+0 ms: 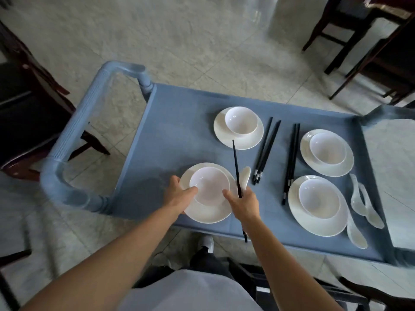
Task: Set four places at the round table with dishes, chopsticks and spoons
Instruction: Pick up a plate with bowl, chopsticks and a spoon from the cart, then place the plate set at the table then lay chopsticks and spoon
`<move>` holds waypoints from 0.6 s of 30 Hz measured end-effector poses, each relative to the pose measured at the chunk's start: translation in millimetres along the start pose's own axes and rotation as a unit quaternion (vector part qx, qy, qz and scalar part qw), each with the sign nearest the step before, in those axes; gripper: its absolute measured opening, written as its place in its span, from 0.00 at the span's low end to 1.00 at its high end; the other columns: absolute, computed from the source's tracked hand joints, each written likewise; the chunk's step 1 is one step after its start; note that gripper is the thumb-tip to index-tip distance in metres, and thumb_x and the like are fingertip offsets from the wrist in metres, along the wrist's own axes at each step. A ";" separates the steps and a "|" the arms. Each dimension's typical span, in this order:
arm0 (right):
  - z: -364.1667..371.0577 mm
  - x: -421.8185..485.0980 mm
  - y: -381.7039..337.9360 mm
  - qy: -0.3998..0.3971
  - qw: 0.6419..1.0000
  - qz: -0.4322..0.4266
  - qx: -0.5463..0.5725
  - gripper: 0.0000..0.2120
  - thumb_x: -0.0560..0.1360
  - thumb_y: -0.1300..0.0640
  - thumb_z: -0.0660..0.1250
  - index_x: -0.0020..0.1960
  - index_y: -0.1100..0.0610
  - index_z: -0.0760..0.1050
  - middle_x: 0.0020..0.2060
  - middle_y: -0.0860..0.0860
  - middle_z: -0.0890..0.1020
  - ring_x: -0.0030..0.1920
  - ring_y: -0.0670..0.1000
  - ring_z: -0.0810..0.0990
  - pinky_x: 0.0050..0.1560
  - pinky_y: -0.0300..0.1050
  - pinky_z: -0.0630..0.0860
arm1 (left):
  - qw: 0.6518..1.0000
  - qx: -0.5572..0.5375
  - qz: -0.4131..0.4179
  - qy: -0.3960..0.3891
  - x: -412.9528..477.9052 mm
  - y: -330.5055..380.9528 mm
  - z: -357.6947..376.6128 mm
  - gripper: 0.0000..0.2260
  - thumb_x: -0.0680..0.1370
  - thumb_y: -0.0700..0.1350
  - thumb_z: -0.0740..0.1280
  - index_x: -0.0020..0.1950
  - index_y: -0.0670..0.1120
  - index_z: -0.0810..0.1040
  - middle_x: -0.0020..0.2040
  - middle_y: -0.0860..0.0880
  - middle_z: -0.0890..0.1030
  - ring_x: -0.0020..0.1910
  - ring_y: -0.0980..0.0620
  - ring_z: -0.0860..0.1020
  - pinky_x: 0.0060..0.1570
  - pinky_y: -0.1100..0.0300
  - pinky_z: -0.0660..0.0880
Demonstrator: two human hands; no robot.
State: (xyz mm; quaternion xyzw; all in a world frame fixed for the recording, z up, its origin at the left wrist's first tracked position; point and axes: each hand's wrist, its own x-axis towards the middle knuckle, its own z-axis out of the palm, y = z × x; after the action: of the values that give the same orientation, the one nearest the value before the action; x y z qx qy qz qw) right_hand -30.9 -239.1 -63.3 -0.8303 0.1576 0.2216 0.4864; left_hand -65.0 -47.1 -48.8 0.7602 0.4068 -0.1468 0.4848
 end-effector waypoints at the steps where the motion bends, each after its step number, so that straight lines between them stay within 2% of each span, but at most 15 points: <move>1: 0.7 -0.9 0.1 -0.004 1.000 0.003 -0.001 0.15 0.72 0.47 0.74 0.54 0.52 0.76 0.42 0.50 0.83 0.43 0.53 0.82 0.45 0.54 0.83 | 1.000 -0.013 0.001 0.000 -2.3 -2.4 0.7 0.23 0.66 0.53 0.69 0.55 0.48 0.66 0.50 0.47 0.75 0.48 0.43 0.76 0.47 0.46 0.80; 3: 2.6 -5.2 -0.5 -0.009 1.000 0.009 0.002 0.17 0.72 0.47 0.74 0.53 0.57 0.77 0.39 0.51 0.82 0.40 0.53 0.82 0.40 0.52 0.82 | 0.999 -0.046 0.011 -0.003 -6.0 -6.8 -1.0 0.23 0.65 0.54 0.69 0.54 0.49 0.64 0.49 0.49 0.75 0.45 0.47 0.76 0.42 0.52 0.76; 5: 5.0 -11.3 -2.0 -0.011 1.000 0.007 0.013 0.17 0.71 0.47 0.74 0.52 0.58 0.79 0.37 0.52 0.82 0.33 0.50 0.80 0.31 0.46 0.78 | 0.997 -0.070 0.023 -0.013 -8.4 -8.7 -7.9 0.23 0.65 0.54 0.69 0.54 0.50 0.63 0.48 0.51 0.75 0.43 0.51 0.75 0.36 0.56 0.72; 7: 7.9 -17.8 -8.5 -0.014 1.000 -0.005 0.024 0.17 0.70 0.46 0.74 0.52 0.57 0.79 0.35 0.52 0.81 0.24 0.47 0.74 0.23 0.40 0.72 | 0.995 -0.091 0.031 -0.016 -9.6 -8.6 -19.6 0.24 0.64 0.54 0.69 0.54 0.52 0.63 0.49 0.52 0.74 0.43 0.53 0.75 0.33 0.58 0.70; 9: 11.3 -24.9 -21.6 -0.022 0.999 -0.025 0.026 0.18 0.70 0.45 0.75 0.51 0.57 0.78 0.33 0.53 0.80 0.19 0.45 0.69 0.21 0.37 0.68 | 0.994 -0.103 0.038 -0.012 -13.2 -7.9 -35.3 0.23 0.63 0.55 0.68 0.54 0.53 0.63 0.49 0.52 0.74 0.44 0.53 0.75 0.33 0.59 0.69; 14: 28.3 -54.1 -77.8 -0.027 0.994 -0.109 -0.007 0.18 0.70 0.44 0.74 0.43 0.58 0.77 0.27 0.49 0.74 0.16 0.44 0.65 0.19 0.37 0.65 | 0.986 -0.147 0.061 0.043 -35.4 -9.5 -93.3 0.25 0.64 0.57 0.67 0.56 0.51 0.65 0.46 0.55 0.74 0.42 0.54 0.75 0.32 0.59 0.69; 18: 58.1 -97.8 -131.4 -0.049 0.987 -0.154 0.004 0.18 0.71 0.44 0.74 0.44 0.60 0.77 0.27 0.48 0.71 0.19 0.46 0.66 0.19 0.37 0.64 | 0.973 -0.191 0.083 0.101 -61.6 -17.7 -156.6 0.24 0.69 0.53 0.69 0.60 0.48 0.65 0.44 0.55 0.73 0.39 0.56 0.75 0.30 0.61 0.68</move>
State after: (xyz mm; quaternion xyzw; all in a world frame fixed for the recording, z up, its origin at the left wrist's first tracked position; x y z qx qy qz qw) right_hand -64.1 -120.9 59.7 -0.8308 0.0044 0.1836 0.5254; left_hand -143.8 61.2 54.5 0.6958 0.4096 0.0522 0.5877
